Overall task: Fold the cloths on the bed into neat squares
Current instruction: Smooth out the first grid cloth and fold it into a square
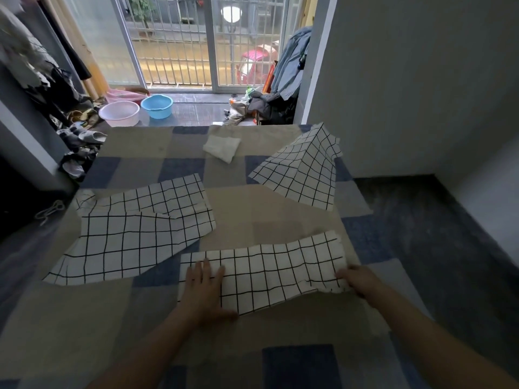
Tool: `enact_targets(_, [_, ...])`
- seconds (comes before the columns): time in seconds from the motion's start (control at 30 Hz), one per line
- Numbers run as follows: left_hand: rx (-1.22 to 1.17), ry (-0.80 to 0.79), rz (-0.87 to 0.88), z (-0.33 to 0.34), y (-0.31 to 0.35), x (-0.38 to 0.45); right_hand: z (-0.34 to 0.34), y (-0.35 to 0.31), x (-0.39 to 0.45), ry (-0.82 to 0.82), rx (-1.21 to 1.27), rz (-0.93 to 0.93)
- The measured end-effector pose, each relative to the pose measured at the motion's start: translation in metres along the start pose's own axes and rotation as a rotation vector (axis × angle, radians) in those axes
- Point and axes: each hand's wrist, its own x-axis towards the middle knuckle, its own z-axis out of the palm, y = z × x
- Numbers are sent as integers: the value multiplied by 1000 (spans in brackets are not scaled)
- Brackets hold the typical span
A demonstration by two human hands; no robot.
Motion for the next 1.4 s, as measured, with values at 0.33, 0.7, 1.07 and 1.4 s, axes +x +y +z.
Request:
enact_targets(0.33, [-520,77,38,-131,31,47,-40,-122,-74,-285,-126,-685])
enact_targets(0.7, [-700,90,162,-213,40,77,-65,-190,-88,23,-309,-957])
enact_targets(1.07, [-915,1017,397,-260,16,50,-47,-144,-119,401,-79,-1359])
enact_targets(1.4, [-37,239,463,-74,12,38,-1,-5,-105,-256,-819,-1165])
